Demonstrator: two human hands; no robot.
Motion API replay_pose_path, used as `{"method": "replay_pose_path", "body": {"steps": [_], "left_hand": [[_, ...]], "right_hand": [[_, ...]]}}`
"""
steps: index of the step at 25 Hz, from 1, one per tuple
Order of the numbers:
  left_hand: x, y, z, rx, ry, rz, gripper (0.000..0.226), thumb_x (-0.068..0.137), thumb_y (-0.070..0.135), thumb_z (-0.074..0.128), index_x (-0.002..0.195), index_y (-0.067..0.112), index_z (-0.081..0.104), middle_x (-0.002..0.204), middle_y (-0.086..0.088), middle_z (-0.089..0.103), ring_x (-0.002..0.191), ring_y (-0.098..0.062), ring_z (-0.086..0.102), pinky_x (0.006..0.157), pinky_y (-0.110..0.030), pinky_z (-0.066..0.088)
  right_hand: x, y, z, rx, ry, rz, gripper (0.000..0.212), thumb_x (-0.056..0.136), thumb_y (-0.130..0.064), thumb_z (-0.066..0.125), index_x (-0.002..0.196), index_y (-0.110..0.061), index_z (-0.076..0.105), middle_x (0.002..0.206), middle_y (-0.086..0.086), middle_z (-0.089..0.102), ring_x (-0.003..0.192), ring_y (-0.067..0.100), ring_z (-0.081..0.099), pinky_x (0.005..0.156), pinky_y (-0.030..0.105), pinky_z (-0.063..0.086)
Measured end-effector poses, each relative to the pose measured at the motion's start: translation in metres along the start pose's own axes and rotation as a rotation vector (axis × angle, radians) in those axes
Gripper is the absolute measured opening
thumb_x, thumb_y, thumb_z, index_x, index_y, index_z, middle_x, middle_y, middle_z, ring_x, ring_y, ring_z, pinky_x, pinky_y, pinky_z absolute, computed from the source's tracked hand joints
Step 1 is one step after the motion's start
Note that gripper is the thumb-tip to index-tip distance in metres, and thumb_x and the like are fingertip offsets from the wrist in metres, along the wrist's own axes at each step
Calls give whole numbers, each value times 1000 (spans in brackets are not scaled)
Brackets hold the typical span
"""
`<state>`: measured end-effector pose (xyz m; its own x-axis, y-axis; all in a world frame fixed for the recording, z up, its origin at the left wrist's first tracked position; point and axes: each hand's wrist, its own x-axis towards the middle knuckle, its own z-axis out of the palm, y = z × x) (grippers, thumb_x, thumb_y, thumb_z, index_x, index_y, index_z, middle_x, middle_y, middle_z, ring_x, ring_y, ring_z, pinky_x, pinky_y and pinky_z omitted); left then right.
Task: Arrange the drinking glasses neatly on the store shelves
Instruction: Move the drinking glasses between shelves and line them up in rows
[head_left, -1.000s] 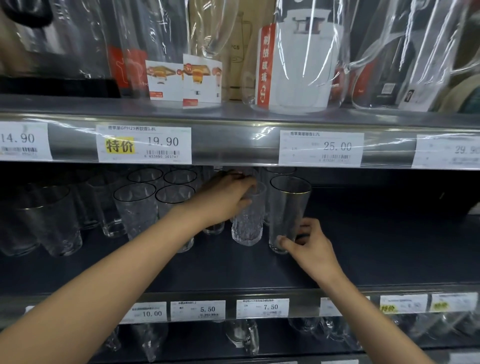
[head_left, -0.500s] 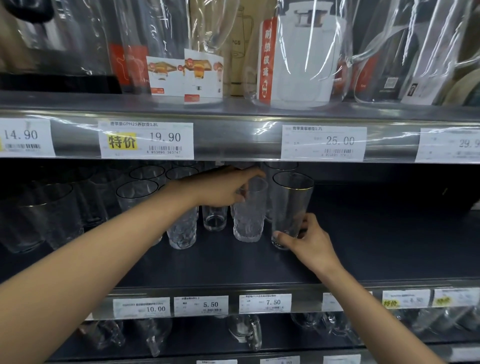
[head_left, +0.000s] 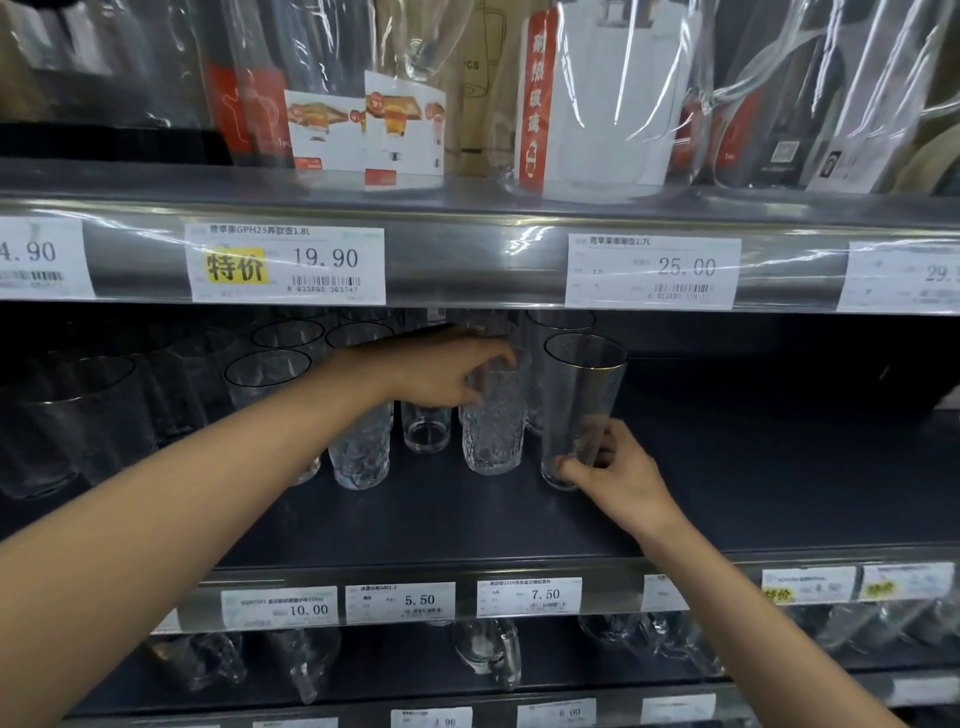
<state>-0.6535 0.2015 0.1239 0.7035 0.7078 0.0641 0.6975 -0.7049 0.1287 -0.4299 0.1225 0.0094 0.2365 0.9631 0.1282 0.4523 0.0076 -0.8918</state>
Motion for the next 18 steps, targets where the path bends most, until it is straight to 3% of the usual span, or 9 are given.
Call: {"method": "replay_pose_path", "body": {"steps": [4, 7, 10, 18], "left_hand": [[4, -4, 5, -26, 23, 1, 48, 90, 20, 72, 133, 22, 51, 116, -5, 65, 100, -19, 61, 90, -36, 51], [4, -6, 7, -48, 41, -1, 44, 89, 23, 73, 129, 22, 55, 117, -5, 64, 101, -19, 61, 91, -36, 52], [2, -7, 8, -94, 54, 3, 44, 88, 24, 75, 128, 21, 56, 114, -3, 64, 101, -18, 61, 91, -37, 51], [-2, -5, 6, -78, 126, 32, 49, 85, 28, 77, 130, 20, 58, 113, -2, 65, 101, -13, 58, 89, -26, 47]], "right_hand": [[1, 0, 0, 24, -27, 2, 64, 76, -24, 77, 131, -32, 45, 112, -12, 65, 105, 7, 62, 94, 29, 48], [1, 0, 2, -2, -40, -13, 67, 76, -25, 78, 133, -30, 44, 108, -16, 63, 104, 7, 62, 88, 25, 47], [0, -1, 2, -36, -50, -20, 64, 76, -32, 82, 127, -31, 43, 103, -22, 59, 99, 4, 59, 77, 17, 43], [3, 3, 3, -103, -14, -23, 55, 74, -34, 83, 114, -30, 47, 107, -10, 64, 100, 10, 61, 84, 24, 45]]}}
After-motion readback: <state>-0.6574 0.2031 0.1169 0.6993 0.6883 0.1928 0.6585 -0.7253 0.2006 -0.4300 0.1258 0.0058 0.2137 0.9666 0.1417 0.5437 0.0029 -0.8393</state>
